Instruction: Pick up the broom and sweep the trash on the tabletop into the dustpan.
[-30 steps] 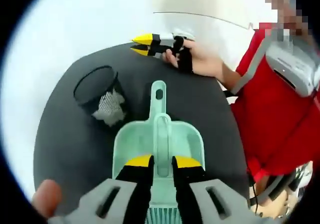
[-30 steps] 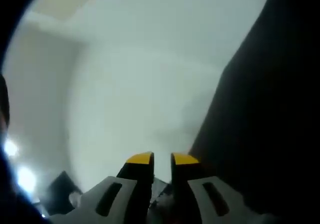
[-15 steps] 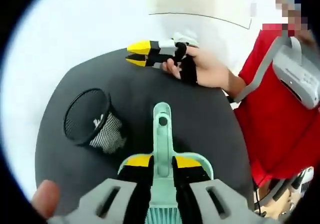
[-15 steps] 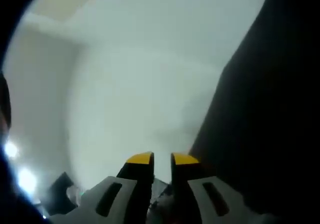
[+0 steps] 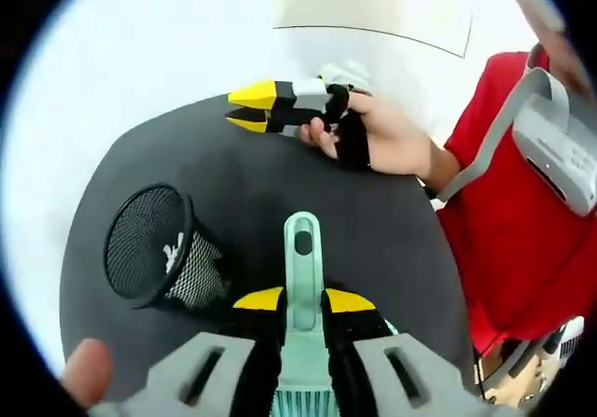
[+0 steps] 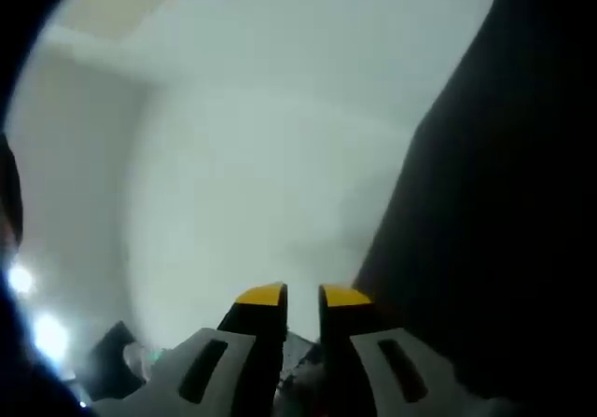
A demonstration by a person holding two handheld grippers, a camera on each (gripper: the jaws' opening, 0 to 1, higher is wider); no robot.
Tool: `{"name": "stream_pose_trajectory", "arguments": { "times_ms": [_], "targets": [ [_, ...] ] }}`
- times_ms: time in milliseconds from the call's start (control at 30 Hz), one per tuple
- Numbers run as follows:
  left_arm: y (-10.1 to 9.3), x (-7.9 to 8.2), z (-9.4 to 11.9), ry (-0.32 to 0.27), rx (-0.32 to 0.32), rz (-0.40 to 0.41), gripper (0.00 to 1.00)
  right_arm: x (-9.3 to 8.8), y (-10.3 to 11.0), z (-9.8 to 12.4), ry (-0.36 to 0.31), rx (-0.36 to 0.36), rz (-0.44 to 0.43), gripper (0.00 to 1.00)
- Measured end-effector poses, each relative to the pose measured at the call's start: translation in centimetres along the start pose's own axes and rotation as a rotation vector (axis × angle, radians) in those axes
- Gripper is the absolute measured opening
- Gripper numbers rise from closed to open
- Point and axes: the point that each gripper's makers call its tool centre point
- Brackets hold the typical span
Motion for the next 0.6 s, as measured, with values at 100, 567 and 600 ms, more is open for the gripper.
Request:
{"name": "stream_pose_trajectory", "arguments": {
  "times_ms": [100,567,600],
  "targets": [
    [0.0,0.2,0.0,-0.011,0.000,0.011,0.14,0.0,0.0,0.0,0.001,0.000,0.002,0.16],
    [0.0,-0.1,0.2,-0.035,-0.012,0.026,0.13,0.1,-0.1,0.0,-0.001,-0.002,0.002,0.16],
    [0.0,-0.2,0.2,-0.029,-0.010,0.032,0.13,0.1,-0.1,0.0,-0.001,-0.001,0.002,0.16]
  ]
}}
Point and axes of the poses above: the point that each gripper's makers call its tool centre point, and the gripper's own axes: z roughly backward along the fingers, y roughly to its left, x roughly out of its top, and after that the axes turned 6 degrees about x, right-handed
